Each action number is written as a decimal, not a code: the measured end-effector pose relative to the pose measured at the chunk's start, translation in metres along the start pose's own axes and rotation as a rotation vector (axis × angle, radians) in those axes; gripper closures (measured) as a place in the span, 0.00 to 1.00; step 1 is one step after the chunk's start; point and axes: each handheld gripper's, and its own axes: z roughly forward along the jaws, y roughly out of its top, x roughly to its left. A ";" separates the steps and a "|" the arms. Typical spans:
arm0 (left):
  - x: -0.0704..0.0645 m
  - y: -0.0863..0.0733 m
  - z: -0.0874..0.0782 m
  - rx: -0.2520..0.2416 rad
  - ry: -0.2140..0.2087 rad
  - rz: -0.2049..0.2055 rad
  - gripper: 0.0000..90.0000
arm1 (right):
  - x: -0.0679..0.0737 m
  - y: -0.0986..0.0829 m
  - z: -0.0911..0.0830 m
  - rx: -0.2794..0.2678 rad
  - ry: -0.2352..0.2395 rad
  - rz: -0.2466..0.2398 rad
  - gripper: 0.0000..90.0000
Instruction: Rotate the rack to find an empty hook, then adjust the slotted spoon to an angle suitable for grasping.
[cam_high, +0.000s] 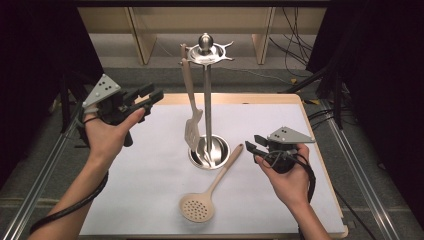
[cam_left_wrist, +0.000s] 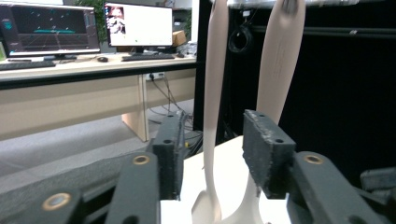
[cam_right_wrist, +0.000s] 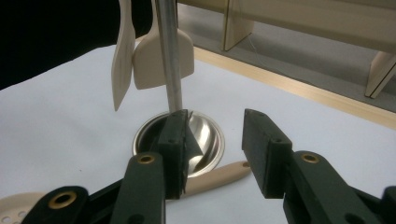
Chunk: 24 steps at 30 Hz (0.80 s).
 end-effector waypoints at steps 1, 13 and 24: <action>0.000 -0.006 -0.002 0.007 0.007 0.003 0.63 | 0.000 0.000 0.000 0.008 0.005 0.006 0.69; 0.002 -0.047 -0.020 0.077 0.021 -0.033 0.60 | 0.002 -0.003 0.008 0.066 0.007 0.016 0.76; 0.006 -0.074 -0.032 0.138 0.039 -0.060 0.60 | 0.013 -0.018 0.026 0.264 0.062 0.067 0.99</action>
